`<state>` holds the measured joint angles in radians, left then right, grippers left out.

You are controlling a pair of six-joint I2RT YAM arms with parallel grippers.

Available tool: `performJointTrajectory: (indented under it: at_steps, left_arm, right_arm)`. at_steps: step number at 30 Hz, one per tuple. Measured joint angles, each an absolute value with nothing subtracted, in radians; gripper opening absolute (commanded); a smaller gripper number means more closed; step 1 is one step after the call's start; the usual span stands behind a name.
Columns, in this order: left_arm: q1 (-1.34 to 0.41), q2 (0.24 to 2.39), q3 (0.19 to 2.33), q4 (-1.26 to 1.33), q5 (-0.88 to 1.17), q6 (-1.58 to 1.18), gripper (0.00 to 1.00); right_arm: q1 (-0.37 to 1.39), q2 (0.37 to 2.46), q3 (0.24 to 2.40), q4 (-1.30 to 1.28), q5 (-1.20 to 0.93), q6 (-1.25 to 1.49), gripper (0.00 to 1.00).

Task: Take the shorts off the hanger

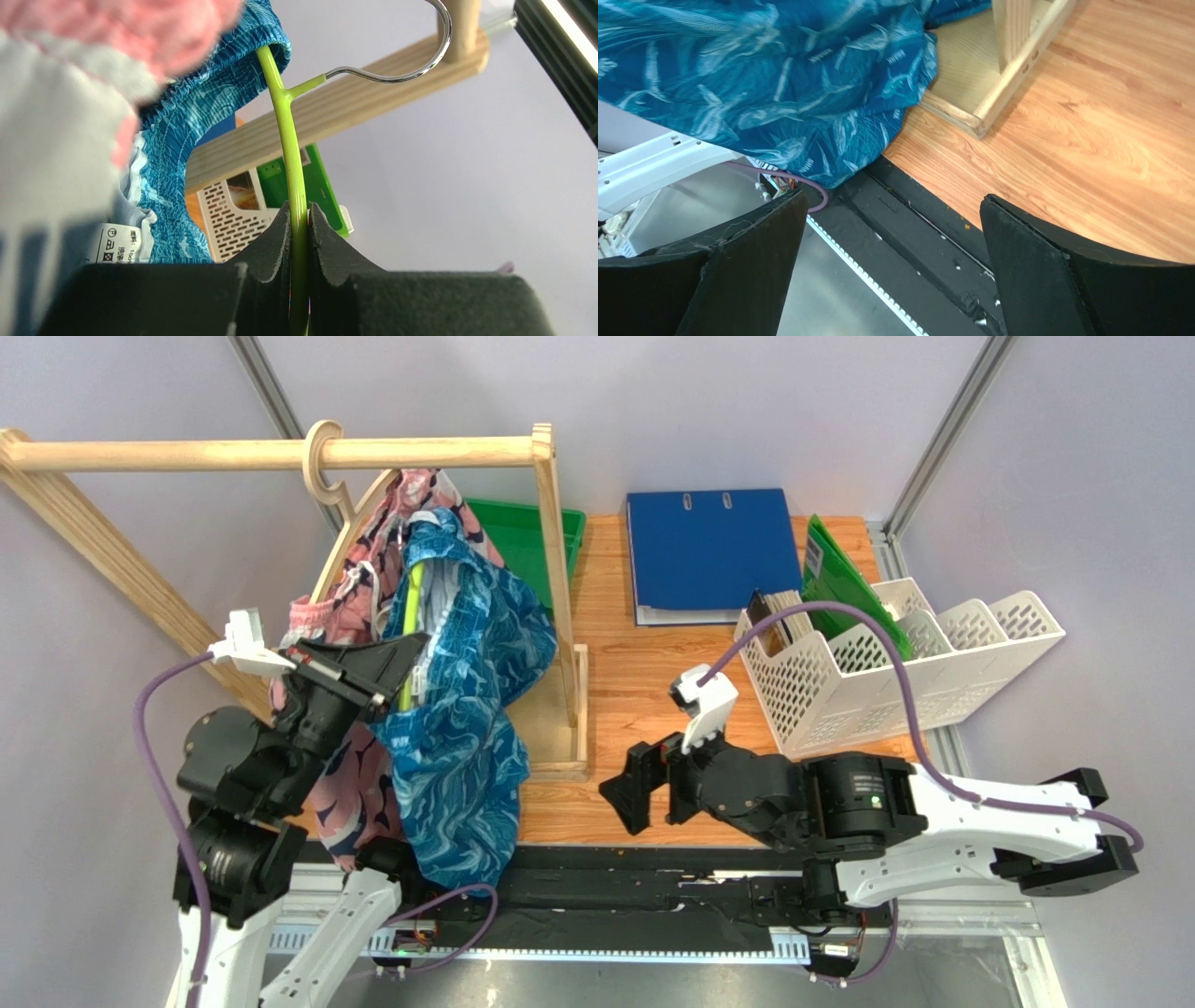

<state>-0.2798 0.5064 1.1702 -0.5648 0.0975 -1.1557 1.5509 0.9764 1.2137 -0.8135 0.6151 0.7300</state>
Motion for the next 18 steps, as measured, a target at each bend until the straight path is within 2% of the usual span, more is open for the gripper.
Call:
performJointTrajectory:
  at_steps: [8,14,18]
  left_arm:
    - [-0.28,0.48,1.067,-0.459,-0.041,-1.289,0.0]
    - [-0.28,0.44,0.981,-0.363,-0.08,-1.346,0.0]
    - [-0.28,0.431,0.944,-0.324,-0.069,-1.374,0.0]
  right_arm:
    - [1.541,1.172,1.359,-0.662,0.543,0.577,1.0]
    - [1.455,1.311,1.525,-0.587,0.358,0.531,0.98]
    - [1.359,1.35,1.591,-0.545,0.194,0.545,0.93]
